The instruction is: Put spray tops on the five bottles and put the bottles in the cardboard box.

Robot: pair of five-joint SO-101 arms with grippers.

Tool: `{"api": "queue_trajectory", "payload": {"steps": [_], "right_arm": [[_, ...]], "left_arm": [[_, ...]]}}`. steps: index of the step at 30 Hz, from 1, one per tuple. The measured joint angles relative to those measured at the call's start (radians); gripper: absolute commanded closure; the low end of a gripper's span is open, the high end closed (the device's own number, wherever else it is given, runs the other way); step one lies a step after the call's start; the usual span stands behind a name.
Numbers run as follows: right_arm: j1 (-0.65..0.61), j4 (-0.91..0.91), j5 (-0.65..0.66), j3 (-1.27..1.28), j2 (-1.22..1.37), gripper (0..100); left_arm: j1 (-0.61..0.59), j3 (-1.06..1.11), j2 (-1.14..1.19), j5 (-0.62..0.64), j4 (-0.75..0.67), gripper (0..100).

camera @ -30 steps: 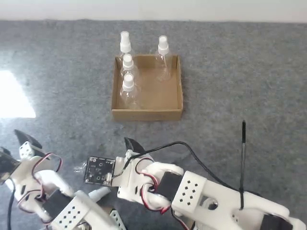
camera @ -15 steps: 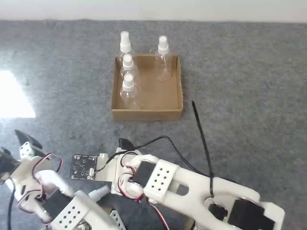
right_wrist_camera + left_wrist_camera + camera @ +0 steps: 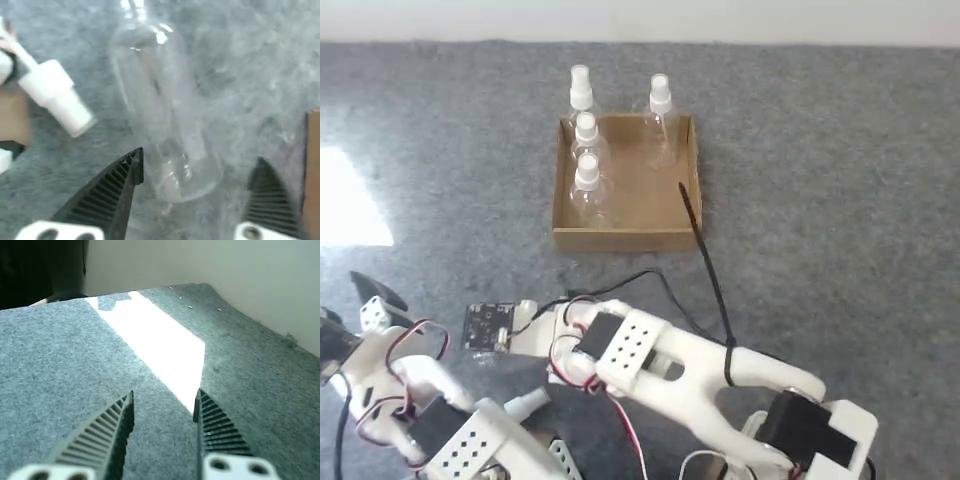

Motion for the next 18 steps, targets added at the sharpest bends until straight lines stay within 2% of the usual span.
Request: {"api": "queue_trajectory", "payload": {"steps": [4, 18], "right_arm": [[0.017, 0.002, 0.002, -0.003, 0.0, 86.4], [0.029, 0.157, 0.002, -0.011, -0.117, 86.7]], "left_arm": [[0.0, 0.0, 0.0, 0.0, 0.0, 81], [0.0, 0.0, 0.0, 0.0, 0.0, 81]]}}
